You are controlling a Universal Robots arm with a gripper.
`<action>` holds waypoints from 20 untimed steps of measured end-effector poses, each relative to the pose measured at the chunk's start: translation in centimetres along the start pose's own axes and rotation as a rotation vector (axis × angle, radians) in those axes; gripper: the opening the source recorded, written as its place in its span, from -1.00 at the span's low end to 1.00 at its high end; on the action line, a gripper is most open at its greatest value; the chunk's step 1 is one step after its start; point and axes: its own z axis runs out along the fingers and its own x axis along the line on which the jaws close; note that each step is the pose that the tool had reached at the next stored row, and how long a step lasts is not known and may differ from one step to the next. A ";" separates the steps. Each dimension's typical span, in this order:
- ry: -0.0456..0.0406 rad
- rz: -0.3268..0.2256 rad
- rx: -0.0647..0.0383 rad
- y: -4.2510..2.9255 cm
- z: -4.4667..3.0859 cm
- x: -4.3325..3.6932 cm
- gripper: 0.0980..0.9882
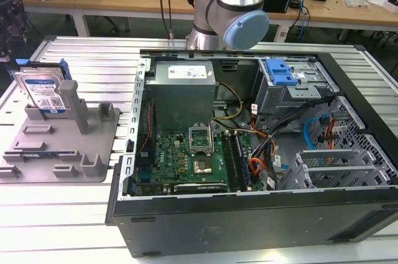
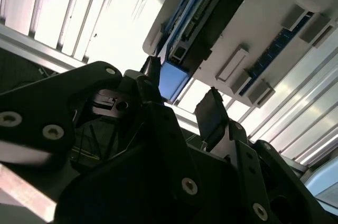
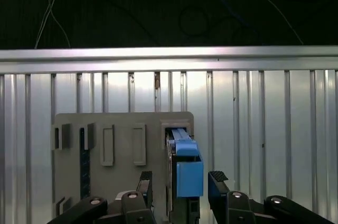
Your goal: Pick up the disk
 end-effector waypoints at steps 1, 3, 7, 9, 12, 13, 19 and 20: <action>0.0001 -0.001 0.000 0.00 0.06 -0.13 0.00; 0.0002 -0.004 0.000 0.00 0.25 -0.58 0.00; 0.0004 -0.007 0.000 -0.01 0.71 -0.65 0.00; 0.0003 -0.008 0.000 -0.01 0.78 -0.36 0.00; 0.0004 -0.009 -0.001 -0.01 0.95 -0.24 0.00; 0.0005 -0.009 0.000 -0.03 1.12 -0.23 0.00; 0.0014 -0.013 0.000 -0.05 1.79 -0.24 0.00; 0.0016 -0.014 0.003 -0.06 2.06 -0.25 0.00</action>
